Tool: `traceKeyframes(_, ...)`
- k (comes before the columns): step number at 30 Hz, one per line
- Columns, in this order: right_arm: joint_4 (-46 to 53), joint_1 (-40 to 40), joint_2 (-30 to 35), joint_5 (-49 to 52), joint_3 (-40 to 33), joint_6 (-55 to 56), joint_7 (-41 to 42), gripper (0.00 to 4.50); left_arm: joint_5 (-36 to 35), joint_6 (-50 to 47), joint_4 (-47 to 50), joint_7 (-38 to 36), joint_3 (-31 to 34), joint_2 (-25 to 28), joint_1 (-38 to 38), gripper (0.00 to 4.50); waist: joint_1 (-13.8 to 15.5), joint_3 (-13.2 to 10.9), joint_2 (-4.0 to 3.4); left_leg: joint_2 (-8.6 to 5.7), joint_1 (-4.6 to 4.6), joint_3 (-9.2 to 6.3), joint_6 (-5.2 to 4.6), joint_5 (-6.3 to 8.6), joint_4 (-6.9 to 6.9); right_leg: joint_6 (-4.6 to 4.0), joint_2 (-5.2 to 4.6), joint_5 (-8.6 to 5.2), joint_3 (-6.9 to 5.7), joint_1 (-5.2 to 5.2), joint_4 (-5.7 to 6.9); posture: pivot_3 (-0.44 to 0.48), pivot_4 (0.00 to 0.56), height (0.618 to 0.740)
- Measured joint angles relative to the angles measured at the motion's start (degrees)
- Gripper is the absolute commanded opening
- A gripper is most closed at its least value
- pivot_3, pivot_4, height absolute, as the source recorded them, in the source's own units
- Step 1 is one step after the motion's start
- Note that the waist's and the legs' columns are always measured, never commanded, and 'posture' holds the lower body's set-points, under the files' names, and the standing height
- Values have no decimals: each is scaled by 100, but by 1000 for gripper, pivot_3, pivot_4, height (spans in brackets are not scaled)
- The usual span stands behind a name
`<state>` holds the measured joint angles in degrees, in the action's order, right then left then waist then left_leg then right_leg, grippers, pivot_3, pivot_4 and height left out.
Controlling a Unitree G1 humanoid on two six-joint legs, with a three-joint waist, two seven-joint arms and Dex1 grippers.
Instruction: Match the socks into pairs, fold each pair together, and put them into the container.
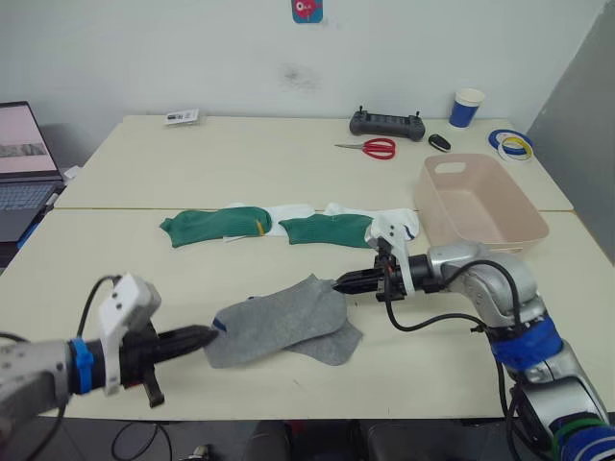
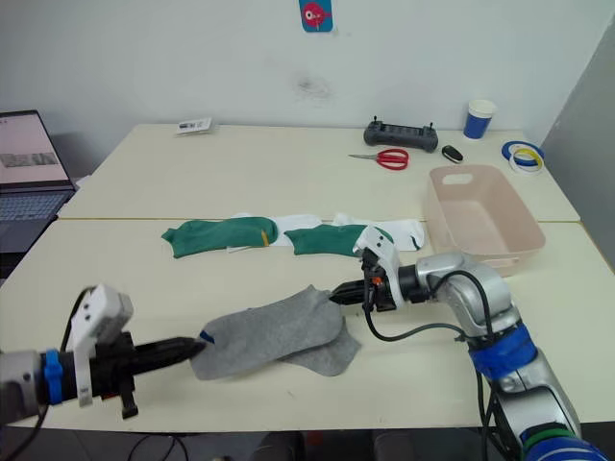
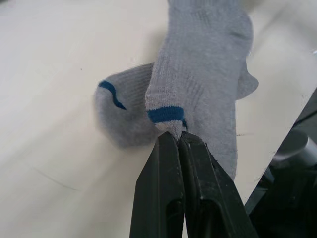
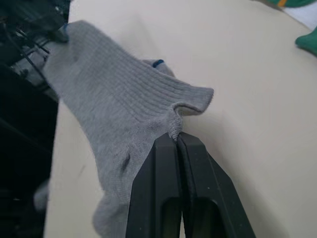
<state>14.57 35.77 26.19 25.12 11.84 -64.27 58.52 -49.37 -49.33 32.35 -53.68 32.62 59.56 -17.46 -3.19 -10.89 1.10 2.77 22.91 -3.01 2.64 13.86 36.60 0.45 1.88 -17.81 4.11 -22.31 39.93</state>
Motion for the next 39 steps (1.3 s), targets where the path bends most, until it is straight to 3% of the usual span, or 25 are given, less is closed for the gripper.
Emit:
traceKeyframes(8,1340,-776,-483,836,-651,-1429,-1128,0,638,455,-1142,-868,-1338,518,1231,38,-13,1,1,0,0,13,1,-1,-45,0,0,0,3,-16,-15,0,150,740)
traceKeyframes(18,2096,-1395,-1321,1446,-1714,-2769,-2299,0,1366,622,-2038,-1513,-3077,398,2894,38,-8,1,3,0,10,12,1,-1,-63,2,6,-1,1,-31,-13,0,150,740)
traceKeyframes(28,2269,-1771,-1179,2399,-1985,-2782,-2954,0,2050,811,-2883,-2232,-3806,489,3727,38,-28,2,3,0,9,11,-1,-1,-62,3,12,-2,0,-32,-8,0,150,740)
traceKeyframes(39,2143,-1896,-951,3135,-1937,-2782,-3654,0,2719,1115,-3360,-2320,-4339,-132,4225,38,-22,4,7,-2,11,13,-1,-1,-57,5,25,-3,4,-31,-3,0,150,740)
